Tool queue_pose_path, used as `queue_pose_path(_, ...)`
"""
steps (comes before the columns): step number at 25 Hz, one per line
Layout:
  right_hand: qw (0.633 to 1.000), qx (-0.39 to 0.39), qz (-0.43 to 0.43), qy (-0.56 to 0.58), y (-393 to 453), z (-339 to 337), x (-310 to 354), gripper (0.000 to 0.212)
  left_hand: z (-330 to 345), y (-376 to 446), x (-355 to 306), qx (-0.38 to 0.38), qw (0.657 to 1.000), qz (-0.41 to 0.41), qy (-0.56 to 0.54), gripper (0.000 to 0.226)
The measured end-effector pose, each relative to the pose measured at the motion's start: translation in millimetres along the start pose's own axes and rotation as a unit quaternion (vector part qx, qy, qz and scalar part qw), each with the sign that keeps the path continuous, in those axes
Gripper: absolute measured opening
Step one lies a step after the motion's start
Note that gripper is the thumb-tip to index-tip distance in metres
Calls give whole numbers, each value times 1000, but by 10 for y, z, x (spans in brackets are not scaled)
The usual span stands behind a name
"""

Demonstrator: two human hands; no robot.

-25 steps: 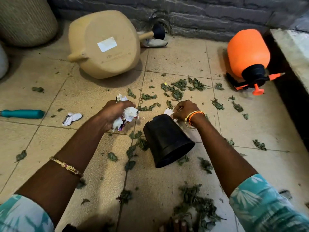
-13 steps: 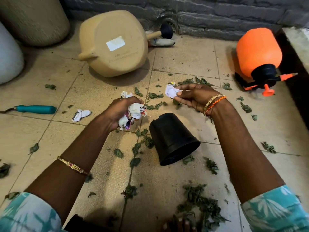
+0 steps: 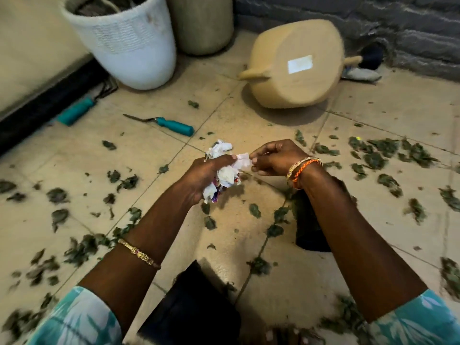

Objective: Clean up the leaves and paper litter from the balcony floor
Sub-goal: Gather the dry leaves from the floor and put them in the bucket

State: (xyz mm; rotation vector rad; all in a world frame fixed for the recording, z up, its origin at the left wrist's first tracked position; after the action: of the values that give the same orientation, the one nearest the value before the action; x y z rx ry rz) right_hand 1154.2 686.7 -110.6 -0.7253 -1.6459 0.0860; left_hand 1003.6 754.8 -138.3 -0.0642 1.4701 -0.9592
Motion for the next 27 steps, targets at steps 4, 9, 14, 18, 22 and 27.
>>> queue_pose_path(4,976,-34,-67,-206,365,446,225,20,-723,-166,9,-114,993,-10,-31,16)
queue_pose_path(9,917,-21,-103,-384,871,998,91,45,-1258,-451,15,-216,975,2,-56,21)
queue_pose_path(14,897,-150,-159,-384,997,881,81,27,-1562,-566,107,-261,964,-25,-46,20)
queue_pose_path(18,956,-185,-118,-196,848,577,66,14,-1421,-418,117,-221,973,-39,-59,16)
queue_pose_path(22,970,-36,43,238,666,472,-2,20,-1241,-268,2,-188,980,-38,-44,21)
queue_pose_path(27,985,-50,30,165,540,363,71,19,-1110,-151,-24,-169,985,-31,-8,19)
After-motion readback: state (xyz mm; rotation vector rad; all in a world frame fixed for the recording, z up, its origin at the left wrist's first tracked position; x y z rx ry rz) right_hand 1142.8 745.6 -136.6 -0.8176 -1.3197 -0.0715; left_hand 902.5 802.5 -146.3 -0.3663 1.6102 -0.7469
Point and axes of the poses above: each hand's wrist, its own y-axis towards the middle knuckle, its own z-axis out of the palm, x = y × z, the point moved 6 cm from there along y, towards the middle knuckle, and after that the axes turned 1 degree about -x, right-handed, at the moved point
